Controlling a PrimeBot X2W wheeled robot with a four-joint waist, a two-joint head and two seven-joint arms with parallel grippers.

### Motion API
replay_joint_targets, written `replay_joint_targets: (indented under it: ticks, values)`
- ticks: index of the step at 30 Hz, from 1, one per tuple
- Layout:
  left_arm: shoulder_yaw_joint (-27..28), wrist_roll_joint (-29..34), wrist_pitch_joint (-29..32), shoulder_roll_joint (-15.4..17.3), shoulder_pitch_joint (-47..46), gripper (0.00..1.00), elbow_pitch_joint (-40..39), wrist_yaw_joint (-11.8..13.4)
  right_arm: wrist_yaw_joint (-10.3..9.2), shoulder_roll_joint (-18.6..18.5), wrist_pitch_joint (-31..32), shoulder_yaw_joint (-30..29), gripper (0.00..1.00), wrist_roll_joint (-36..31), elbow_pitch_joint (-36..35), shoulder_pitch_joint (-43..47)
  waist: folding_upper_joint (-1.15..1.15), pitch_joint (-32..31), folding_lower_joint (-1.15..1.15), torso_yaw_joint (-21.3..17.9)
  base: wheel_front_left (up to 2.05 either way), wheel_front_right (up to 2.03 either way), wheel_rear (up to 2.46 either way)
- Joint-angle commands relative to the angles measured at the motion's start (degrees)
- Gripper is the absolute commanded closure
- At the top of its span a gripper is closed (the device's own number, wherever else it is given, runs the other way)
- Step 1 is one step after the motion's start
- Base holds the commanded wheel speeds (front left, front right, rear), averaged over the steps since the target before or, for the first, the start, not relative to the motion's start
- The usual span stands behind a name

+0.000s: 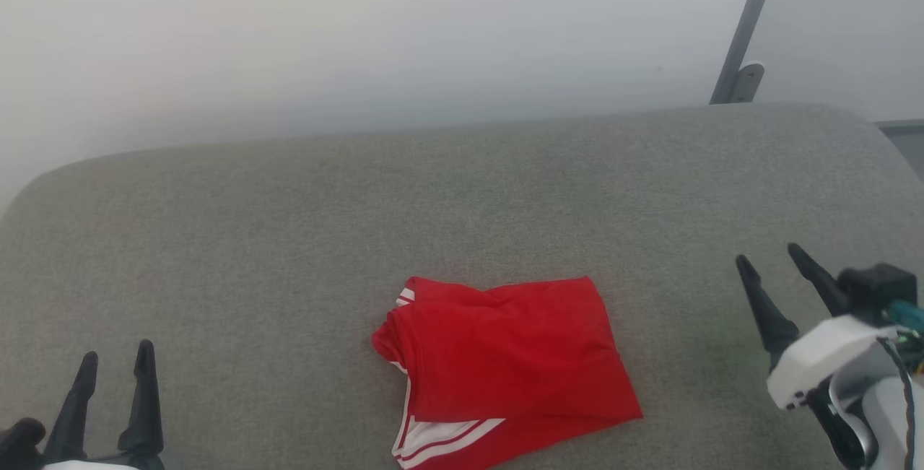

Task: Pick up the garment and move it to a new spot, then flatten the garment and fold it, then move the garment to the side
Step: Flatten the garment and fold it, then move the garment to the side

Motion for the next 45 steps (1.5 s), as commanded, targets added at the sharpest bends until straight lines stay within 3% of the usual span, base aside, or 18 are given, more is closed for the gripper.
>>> replay_joint_targets:
  ticks: [1,11,25,37,45]
  values:
    - [0.2,0.3,-0.2,0.3,0.5,0.0,-0.2,-0.1,-0.03,0.7,-0.8,-1.1,0.0,-0.9,0.2,1.1,0.0,-0.1,0.0,-0.1,0.0,0.0,0.0]
    - [1.3,1.2,-0.2,0.0,1.1,0.0,-0.4,-0.1,-0.03,3.9,-2.3,-7.7,0.0,-3.3,-0.9,6.8,0.0,-0.8,0.0,0.5,0.0,0.0,0.0]
    - [2.1,2.1,-0.2,-0.9,2.4,0.0,-0.9,-0.1,-0.03,7.0,-2.6,-12.5,0.0,-5.4,-2.9,11.9,0.0,-1.2,0.0,1.4,0.0,0.0,0.0]
    - [1.3,2.7,-0.2,-0.6,2.6,0.0,-1.0,-0.1,-0.03,7.7,-2.6,-12.8,0.0,-5.8,-3.7,13.0,0.0,-1.4,0.0,2.2,0.0,0.0,0.0]
    - [-1.9,3.1,-0.2,1.0,2.2,0.0,-0.4,-0.1,-0.03,7.2,-0.7,-8.4,0.0,-3.8,-2.7,12.0,0.0,-1.7,0.0,4.2,0.0,0.0,0.0]
